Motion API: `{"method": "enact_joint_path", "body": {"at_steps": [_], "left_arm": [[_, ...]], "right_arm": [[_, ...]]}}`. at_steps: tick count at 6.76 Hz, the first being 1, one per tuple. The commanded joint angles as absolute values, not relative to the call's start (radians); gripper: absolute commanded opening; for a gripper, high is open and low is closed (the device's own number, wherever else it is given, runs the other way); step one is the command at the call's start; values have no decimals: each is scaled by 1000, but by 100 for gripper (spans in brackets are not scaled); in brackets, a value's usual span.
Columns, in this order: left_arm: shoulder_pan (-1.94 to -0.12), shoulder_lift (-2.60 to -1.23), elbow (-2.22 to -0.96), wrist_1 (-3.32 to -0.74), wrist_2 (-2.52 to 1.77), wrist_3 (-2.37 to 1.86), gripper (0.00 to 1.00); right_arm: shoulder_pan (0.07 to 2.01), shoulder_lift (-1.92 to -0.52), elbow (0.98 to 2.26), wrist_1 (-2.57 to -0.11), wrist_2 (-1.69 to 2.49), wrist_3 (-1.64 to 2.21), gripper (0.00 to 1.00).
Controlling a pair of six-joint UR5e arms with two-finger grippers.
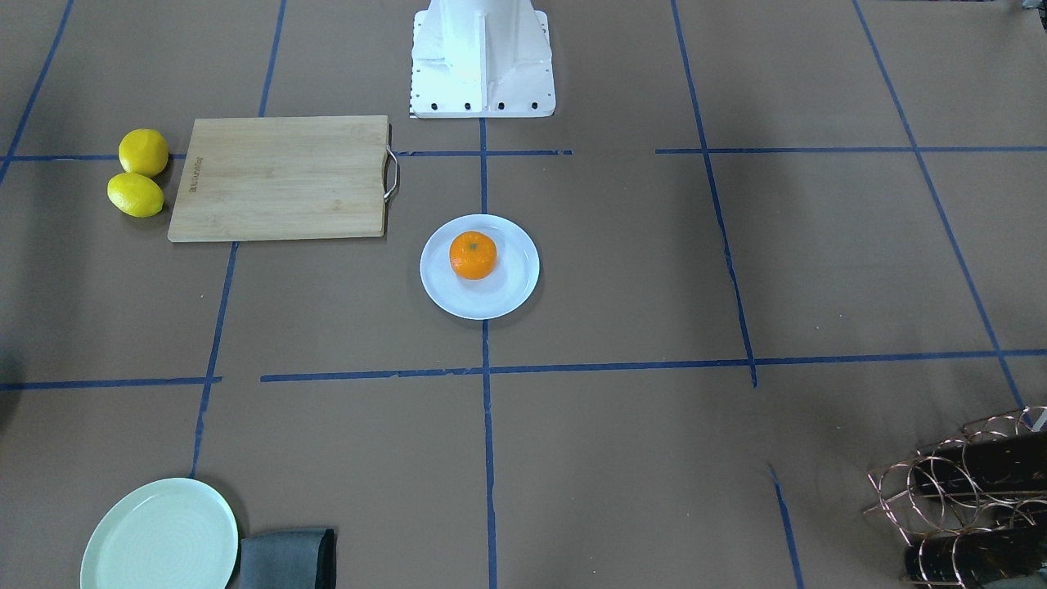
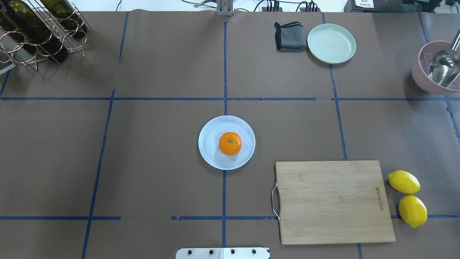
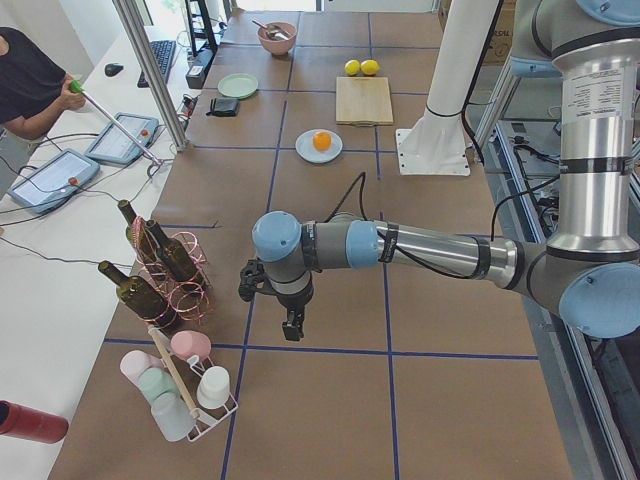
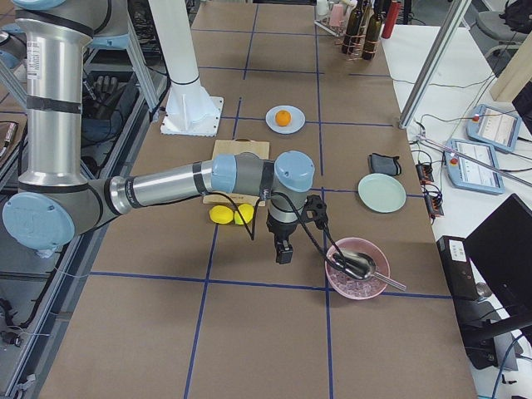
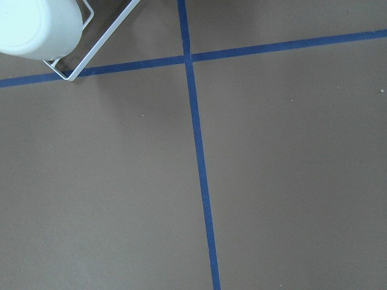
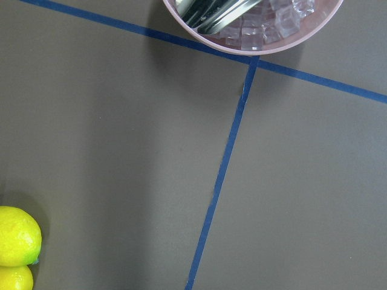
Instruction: Pick orange to plate
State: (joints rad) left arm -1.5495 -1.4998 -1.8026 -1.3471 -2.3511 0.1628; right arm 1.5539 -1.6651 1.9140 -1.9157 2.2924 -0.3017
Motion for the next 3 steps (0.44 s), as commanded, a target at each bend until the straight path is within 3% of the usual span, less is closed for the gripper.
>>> {"method": "enact_joint_path", "body": {"at_steps": [1,3], "left_arm": [[-1552,-1503,-1795,-1347,-2353,166,100],[-1580,-1505,-1776,-1351,-2400,172,100]], "right_arm": [[1554,-1672,1902,-1924,2292,-314,100],[1554,-1667,1876,-1911,2299,-316,100]]}}
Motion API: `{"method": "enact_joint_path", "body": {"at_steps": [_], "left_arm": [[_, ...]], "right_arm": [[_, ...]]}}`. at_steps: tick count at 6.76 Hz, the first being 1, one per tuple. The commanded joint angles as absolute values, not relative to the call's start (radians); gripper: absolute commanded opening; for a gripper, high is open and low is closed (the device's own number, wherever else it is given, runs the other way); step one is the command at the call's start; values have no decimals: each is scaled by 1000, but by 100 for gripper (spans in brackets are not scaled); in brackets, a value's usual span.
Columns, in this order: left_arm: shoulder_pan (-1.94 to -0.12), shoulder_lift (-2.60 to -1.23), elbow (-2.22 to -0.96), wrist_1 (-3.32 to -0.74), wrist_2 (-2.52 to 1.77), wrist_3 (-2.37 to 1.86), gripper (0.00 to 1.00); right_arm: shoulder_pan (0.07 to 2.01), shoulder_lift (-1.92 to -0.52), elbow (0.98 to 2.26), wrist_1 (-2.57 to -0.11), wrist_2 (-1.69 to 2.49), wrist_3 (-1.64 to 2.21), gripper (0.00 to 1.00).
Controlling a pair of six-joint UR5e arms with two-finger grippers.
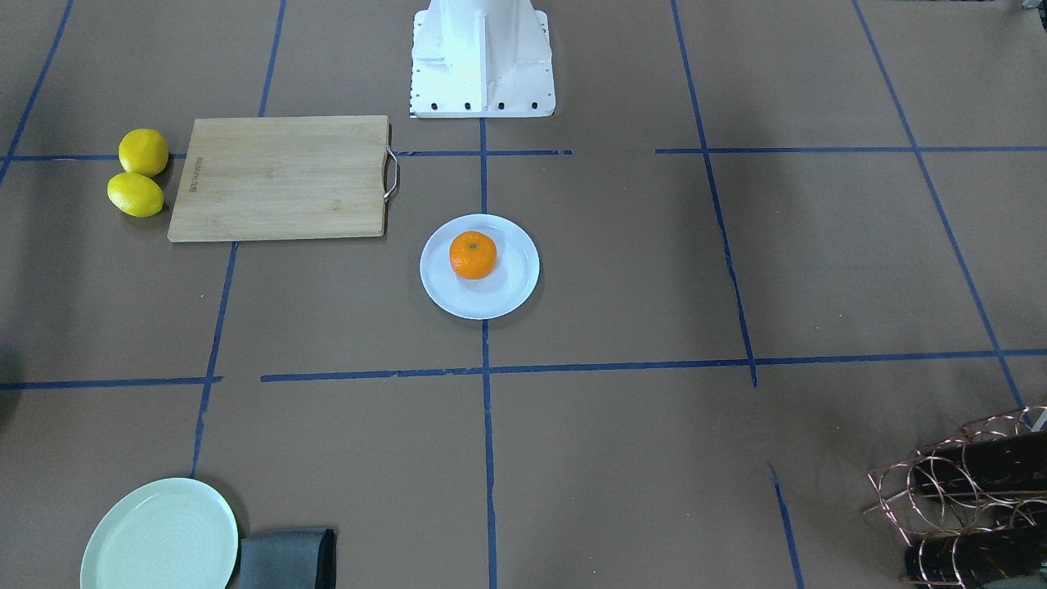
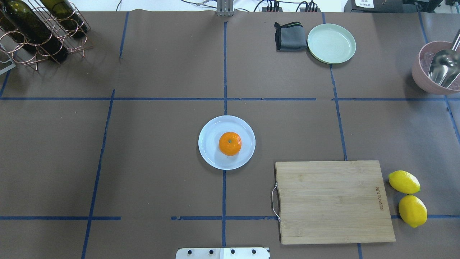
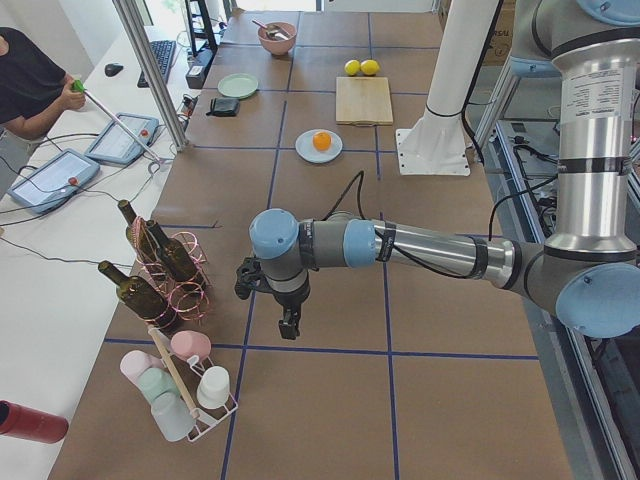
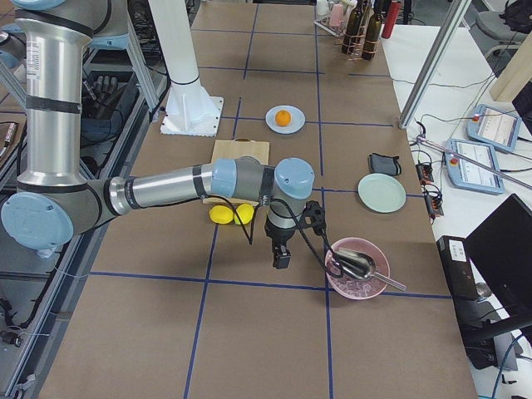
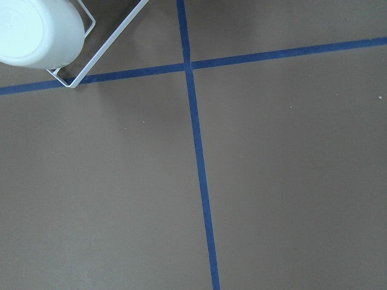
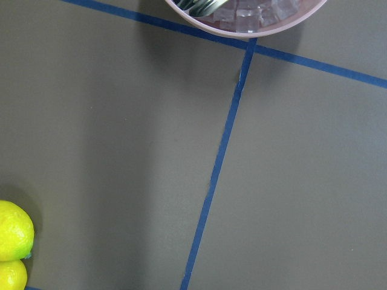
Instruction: Pick orange to plate
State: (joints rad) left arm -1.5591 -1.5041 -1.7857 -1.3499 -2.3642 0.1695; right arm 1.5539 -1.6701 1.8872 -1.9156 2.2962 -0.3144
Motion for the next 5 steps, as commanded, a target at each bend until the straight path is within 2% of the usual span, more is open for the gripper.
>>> {"method": "enact_joint_path", "body": {"at_steps": [1,3,5], "left_arm": [[-1582,-1506,-1734,-1354,-2434,172,100],[-1580,-1517,-1732,-1353,-2430,172,100],[-1629,-1535,-1729,-1347,-2430,172,100]], "right_arm": [[1554,-1669,1856,-1905,2298,-318,100],[1552,-1664,1790,-1812,2299,-310,100],[1552,-1667,1778,-1810,2301,-310,100]]}}
